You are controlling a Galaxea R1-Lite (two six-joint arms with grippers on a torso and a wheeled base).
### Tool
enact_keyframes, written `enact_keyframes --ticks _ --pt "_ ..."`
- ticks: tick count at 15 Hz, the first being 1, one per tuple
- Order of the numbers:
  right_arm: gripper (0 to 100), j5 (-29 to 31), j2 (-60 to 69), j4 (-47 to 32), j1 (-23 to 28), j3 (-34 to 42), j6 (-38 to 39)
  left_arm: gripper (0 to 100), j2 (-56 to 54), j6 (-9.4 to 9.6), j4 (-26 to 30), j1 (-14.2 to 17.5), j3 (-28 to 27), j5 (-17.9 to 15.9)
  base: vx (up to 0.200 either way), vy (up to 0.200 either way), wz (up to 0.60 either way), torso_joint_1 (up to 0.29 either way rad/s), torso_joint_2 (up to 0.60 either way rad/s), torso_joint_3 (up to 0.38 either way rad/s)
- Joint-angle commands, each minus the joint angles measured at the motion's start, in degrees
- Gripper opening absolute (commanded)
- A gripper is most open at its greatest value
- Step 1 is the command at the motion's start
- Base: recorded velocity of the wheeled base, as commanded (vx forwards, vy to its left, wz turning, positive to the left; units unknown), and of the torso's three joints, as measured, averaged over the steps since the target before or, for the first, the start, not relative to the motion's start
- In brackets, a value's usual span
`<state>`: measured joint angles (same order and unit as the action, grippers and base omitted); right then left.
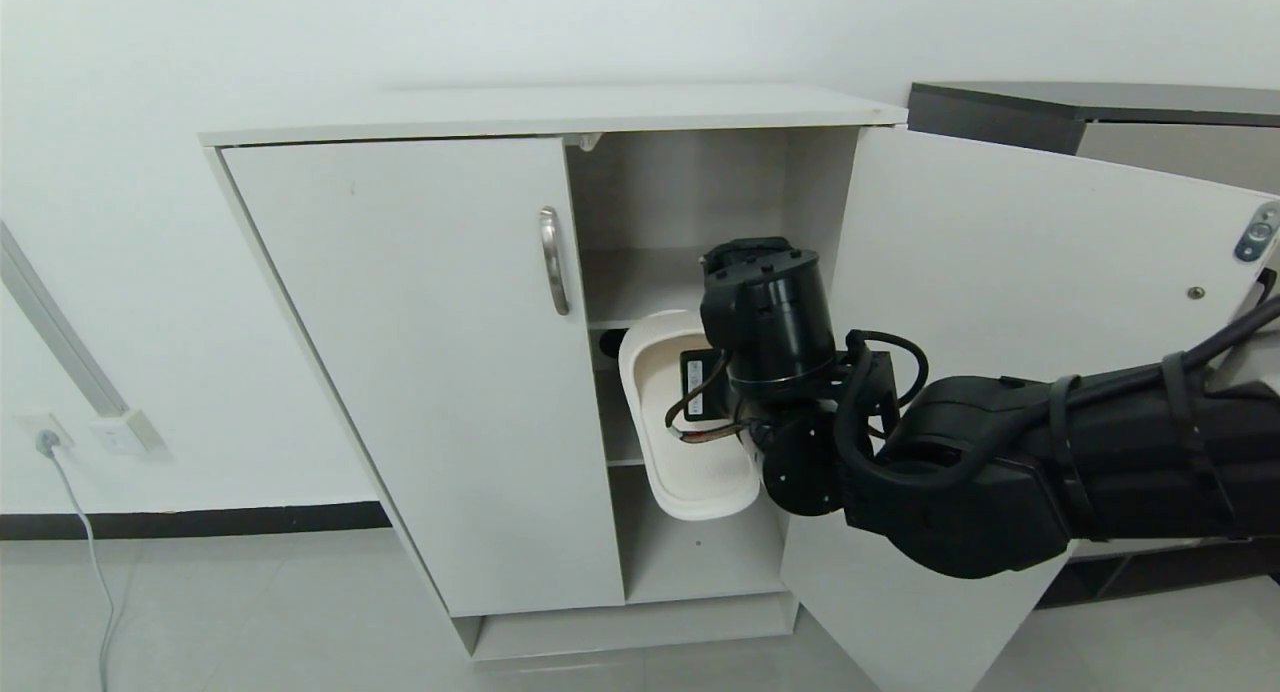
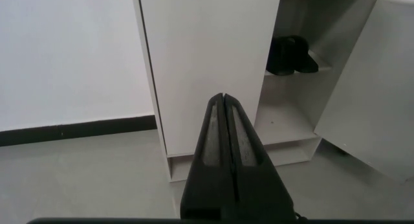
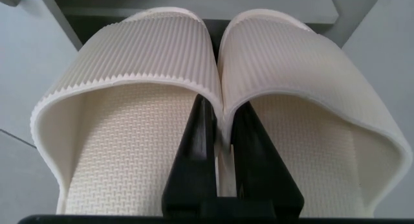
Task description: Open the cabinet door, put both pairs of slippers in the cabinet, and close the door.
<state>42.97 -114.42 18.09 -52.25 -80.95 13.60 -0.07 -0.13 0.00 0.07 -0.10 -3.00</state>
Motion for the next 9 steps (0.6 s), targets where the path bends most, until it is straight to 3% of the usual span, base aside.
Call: enact_keyframes --ticks 1,2,9 --pt "0 0.0 -0.5 0.0 0.0 -0.8 -0.1 0 0.1 -0.04 0.0 0.0 0.0 0.0 0.0 0.0 0.0 0.0 0.0 0.0" --pt "0 0.0 -0.6 0.0 0.0 -1.0 -0.1 0 0.1 -0.04 0.0 0.0 0.0 0.0 0.0 0.0 0.0 0.0 0.0 0.0" --pt "0 0.2 -1.1 0.0 0.0 -2.1 -0.5 0 0.1 -0.04 0.0 0.0 0.0 0.0 0.2 0.0 0.0 -0.001 0.0 0.002"
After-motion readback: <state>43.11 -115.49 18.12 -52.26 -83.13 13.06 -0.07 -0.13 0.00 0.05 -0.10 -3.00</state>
